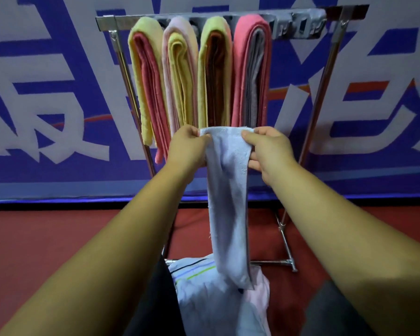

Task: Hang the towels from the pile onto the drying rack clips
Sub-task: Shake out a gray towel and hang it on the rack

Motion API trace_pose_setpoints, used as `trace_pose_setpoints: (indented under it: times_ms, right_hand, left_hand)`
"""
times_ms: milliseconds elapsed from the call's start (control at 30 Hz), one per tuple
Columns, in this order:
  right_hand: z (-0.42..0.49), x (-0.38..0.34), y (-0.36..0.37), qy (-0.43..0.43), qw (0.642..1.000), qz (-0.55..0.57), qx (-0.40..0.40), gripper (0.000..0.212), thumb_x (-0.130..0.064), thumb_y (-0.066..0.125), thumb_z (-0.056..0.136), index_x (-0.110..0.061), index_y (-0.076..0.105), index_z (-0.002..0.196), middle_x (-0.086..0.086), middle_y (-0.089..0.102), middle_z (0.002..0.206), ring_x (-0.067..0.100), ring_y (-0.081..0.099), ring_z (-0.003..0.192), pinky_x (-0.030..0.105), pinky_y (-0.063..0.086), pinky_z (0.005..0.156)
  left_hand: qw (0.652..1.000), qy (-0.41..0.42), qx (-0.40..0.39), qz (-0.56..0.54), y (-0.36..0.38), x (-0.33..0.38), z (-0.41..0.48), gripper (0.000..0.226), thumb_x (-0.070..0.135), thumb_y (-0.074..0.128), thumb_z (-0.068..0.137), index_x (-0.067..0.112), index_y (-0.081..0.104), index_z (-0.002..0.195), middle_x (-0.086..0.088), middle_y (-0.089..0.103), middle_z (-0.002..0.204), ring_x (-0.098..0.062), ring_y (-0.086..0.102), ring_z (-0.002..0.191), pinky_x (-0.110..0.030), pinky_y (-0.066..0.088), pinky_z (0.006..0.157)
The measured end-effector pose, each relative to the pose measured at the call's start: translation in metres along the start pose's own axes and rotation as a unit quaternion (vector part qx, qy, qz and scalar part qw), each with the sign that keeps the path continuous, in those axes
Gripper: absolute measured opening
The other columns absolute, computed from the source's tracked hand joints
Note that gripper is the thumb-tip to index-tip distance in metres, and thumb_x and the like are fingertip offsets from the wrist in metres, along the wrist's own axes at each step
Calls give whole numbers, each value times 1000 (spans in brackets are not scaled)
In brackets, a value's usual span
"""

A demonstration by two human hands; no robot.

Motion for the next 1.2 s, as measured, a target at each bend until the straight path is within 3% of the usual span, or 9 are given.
trace_pose_setpoints:
  times_ms: [100, 200, 367, 467, 600, 733, 900, 1033, 1200]
  right_hand:
    - [-3, 22, 4, -18, 999, -20, 17, 10, -20, 80, 88, -22, 75, 96, 17, 80, 102, 40, 78, 100, 63, 64, 80]
    - [-4, 42, 5, -25, 998, -47, 31, 16, -34, 82, 78, -25, 76, 90, 9, 81, 93, 40, 78, 93, 63, 64, 80]
    - [5, 71, 5, -43, 995, -82, 21, 36, -60, 79, 63, -37, 75, 90, -2, 82, 87, 26, 80, 86, 58, 64, 81]
    - [3, 85, 4, -55, 992, -114, 21, 30, -55, 76, 68, -39, 73, 94, -4, 80, 85, 21, 78, 84, 57, 64, 79]
    - [5, 103, 5, -46, 990, -134, 4, 22, -39, 72, 74, -28, 73, 94, -2, 80, 84, 19, 75, 79, 58, 63, 81]
    - [18, 117, 11, -33, 987, -153, -36, 22, -31, 69, 76, -35, 73, 98, -4, 82, 89, 18, 79, 86, 56, 64, 85]
    - [27, 125, 18, -31, 985, -160, -58, 38, -8, 72, 84, -19, 65, 120, -3, 82, 94, 11, 77, 81, 38, 61, 74]
    - [33, 125, 17, -36, 986, -158, -24, 31, -15, 72, 84, -20, 66, 114, -3, 82, 94, 14, 78, 83, 43, 64, 75]
    - [37, 117, 16, -7, 995, -97, -32, 26, -6, 64, 86, -16, 71, 109, 6, 82, 95, 29, 80, 96, 57, 63, 91]
  left_hand:
    - [1000, -6, -7, -12, 16, -23, -4, 10, 23, 65, 80, 26, 55, 78, -8, 61, 75, -22, 62, 73, -66, 62, 68]
    - [1000, 0, -18, -1, 30, -41, -8, 12, 28, 68, 79, 30, 57, 72, -7, 66, 76, -30, 72, 79, -64, 63, 71]
    - [999, 7, -48, 10, 50, -69, -8, 6, 28, 67, 78, 30, 64, 83, -6, 75, 80, -34, 77, 85, -61, 64, 76]
    - [998, 19, -62, 19, 61, -78, -11, 11, 22, 63, 77, 29, 65, 86, 0, 76, 78, -25, 72, 72, -50, 63, 73]
    - [997, 5, -79, 17, 68, -102, -14, 23, 13, 61, 78, 23, 70, 97, 1, 80, 89, -23, 77, 87, -54, 62, 86]
    - [997, -12, -78, -26, 69, -128, -10, 43, 7, 56, 78, 25, 81, 108, -3, 82, 98, -25, 77, 100, -56, 60, 98]
    - [991, -54, -81, -92, 67, -147, 3, 38, 10, 63, 91, 21, 80, 123, -6, 81, 114, -18, 71, 99, -57, 56, 105]
    - [986, -63, -91, -121, 66, -149, 7, 38, 5, 62, 90, 21, 82, 118, -2, 76, 128, -19, 72, 118, -49, 58, 105]
    - [994, -36, -73, -68, 49, -147, 19, 45, 3, 58, 78, 25, 78, 111, -8, 75, 121, -21, 74, 103, -60, 59, 96]
Point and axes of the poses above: each hand's wrist, its own z-axis towards the middle knuckle, its own y-axis out of the palm, x = y × z, the point moved 7 cm from there along z, towards the middle knuckle
